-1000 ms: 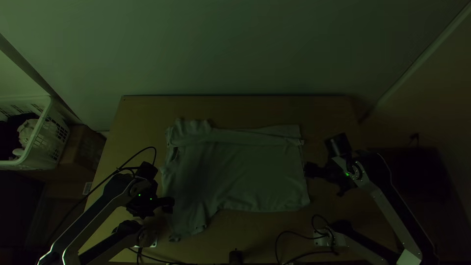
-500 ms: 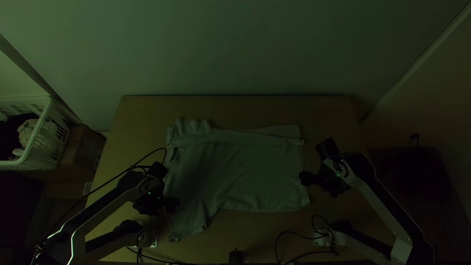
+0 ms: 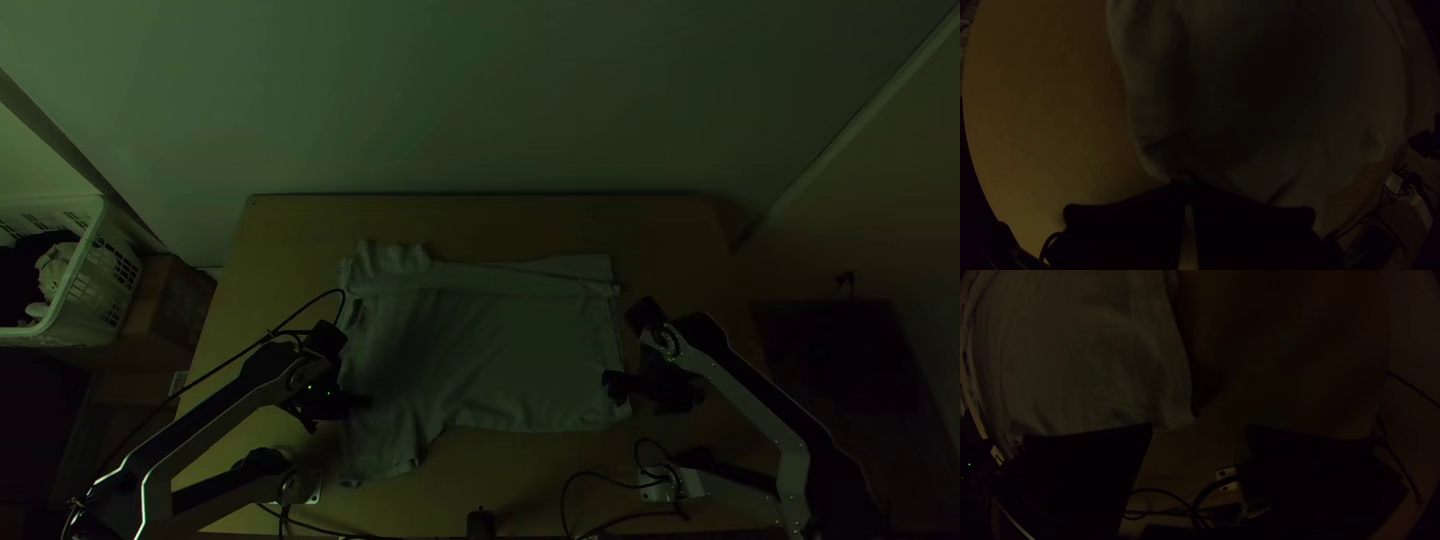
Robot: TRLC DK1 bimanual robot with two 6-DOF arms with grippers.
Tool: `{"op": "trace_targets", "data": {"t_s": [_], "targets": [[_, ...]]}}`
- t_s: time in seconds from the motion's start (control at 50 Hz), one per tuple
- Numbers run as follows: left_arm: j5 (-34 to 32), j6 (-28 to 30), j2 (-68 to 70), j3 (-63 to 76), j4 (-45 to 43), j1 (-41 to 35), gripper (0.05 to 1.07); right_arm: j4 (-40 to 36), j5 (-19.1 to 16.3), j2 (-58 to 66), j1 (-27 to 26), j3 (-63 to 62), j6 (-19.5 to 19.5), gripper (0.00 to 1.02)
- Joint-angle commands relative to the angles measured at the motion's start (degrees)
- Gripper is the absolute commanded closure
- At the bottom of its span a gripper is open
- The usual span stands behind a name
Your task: Fold the t-shirt
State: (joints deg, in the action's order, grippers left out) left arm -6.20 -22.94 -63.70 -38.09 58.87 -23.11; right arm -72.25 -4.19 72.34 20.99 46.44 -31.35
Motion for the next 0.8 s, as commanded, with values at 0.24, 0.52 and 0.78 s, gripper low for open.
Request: {"op": "trace_targets", "data": {"t_s": [0.24,0.52,0.78], "targets": [[-0.2,1.2,1.6,-5.9,1.2,4.0,1.05,0.6,-3.2,7.6,2.3,-1.6,0.7,0.22],[-0.2,1.7,1.8,-6.1,1.9,5.3,1.05,5.6,-3.2,11.0,3.2,-3.2,1.5,0.52],[-0.3,3.5,1.8,-7.5,1.9,8.5,1.05,9.2,-1.0,8.0,3.7,-3.3,2.2,1.00]]}}
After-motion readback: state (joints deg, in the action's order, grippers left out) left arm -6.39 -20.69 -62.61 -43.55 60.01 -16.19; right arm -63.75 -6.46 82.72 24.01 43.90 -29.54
